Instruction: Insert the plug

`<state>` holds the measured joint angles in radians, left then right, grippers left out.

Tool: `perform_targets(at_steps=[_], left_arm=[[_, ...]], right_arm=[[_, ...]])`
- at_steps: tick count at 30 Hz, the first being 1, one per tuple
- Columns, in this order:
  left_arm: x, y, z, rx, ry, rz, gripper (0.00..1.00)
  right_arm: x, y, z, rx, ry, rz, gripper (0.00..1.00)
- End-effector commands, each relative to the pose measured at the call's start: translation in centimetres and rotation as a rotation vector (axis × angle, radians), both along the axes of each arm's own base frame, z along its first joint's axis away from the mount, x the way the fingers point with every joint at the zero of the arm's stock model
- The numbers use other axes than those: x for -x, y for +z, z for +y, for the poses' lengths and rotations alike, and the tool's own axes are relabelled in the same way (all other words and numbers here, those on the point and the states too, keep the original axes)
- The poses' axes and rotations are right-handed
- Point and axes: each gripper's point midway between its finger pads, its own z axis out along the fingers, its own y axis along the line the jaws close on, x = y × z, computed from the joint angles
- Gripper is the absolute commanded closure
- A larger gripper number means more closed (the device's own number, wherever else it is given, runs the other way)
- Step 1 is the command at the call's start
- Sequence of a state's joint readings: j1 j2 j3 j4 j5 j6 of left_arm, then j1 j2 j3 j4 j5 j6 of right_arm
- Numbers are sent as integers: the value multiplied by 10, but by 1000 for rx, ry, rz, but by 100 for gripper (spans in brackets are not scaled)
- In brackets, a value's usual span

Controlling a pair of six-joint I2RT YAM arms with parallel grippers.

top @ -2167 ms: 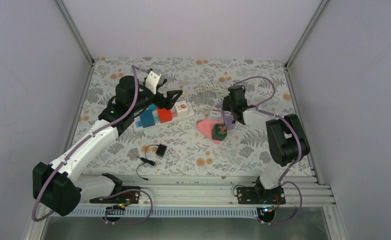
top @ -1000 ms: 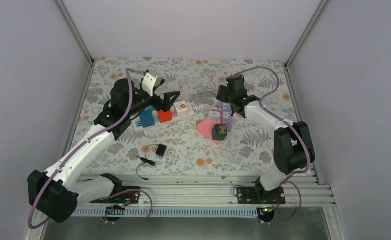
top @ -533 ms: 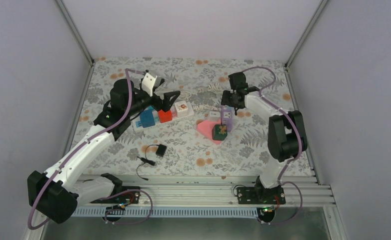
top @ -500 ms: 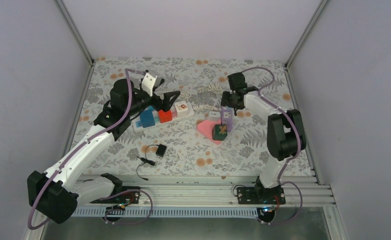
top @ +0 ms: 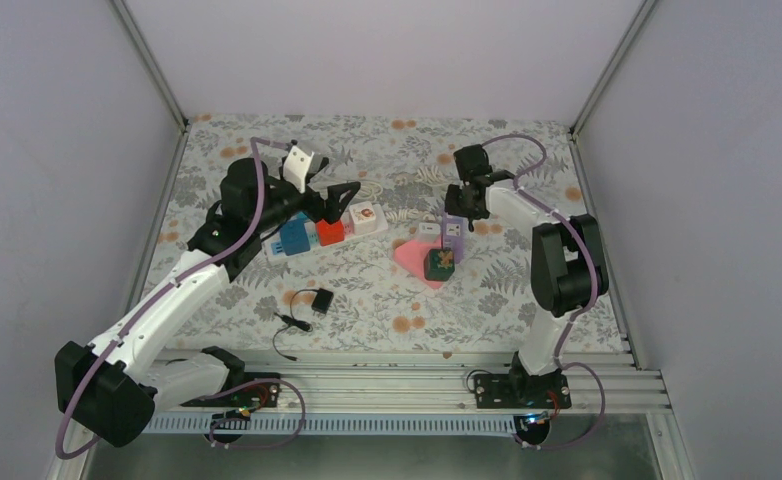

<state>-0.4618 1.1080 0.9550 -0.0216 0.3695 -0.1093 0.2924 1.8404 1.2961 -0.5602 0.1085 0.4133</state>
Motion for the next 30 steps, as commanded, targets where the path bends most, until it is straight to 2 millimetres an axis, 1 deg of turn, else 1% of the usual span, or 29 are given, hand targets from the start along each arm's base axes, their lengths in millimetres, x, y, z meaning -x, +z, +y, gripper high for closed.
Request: perform_targets(at_steps=[1, 5, 8, 9, 11, 13, 14, 16, 21, 24, 25, 26, 28, 30], left_arm=[[-1, 3, 1, 7, 6, -24, 5], [-2, 2, 1, 6, 8, -22, 4], [-2, 2, 1, 5, 6, -19, 5], [-2, 2, 1, 4, 6, -17, 5], [-3, 0, 0, 3, 6, -14, 5], [-3, 0, 0, 2, 8, -14, 5], [-4, 0, 1, 3, 9, -13, 4], [-4, 0, 0, 3, 8, -10, 4], [-7, -2, -2, 3, 7, 5, 4], [-8, -3, -2, 4, 6, 12, 4], [-8, -3, -3, 6, 5, 12, 4], [-8, -3, -4, 7, 2, 14, 4], [-9, -3, -4, 9, 2, 16, 4], [-9, -3, -5, 12, -1, 19, 4]], right_arm=[[-3, -14, -10, 26, -21, 17, 84], [7, -35, -13, 36, -17, 86, 87], [16, -57, -23, 75, -53, 179, 93], [20, -66, -24, 81, -51, 208, 94], [23, -75, -26, 83, -52, 234, 95], [25, -78, -26, 86, -48, 243, 95], [24, -77, -27, 91, -50, 238, 94], [18, -67, -33, 109, -68, 212, 92], [-6, -24, -64, 186, -136, 109, 90], [-15, -7, -75, 175, -150, 71, 90], [-17, -6, -75, 152, -146, 65, 90], [-17, -9, -70, 114, -127, 71, 90], [-16, -19, -61, 43, -97, 88, 89], [-12, -33, -56, 15, -85, 118, 89]])
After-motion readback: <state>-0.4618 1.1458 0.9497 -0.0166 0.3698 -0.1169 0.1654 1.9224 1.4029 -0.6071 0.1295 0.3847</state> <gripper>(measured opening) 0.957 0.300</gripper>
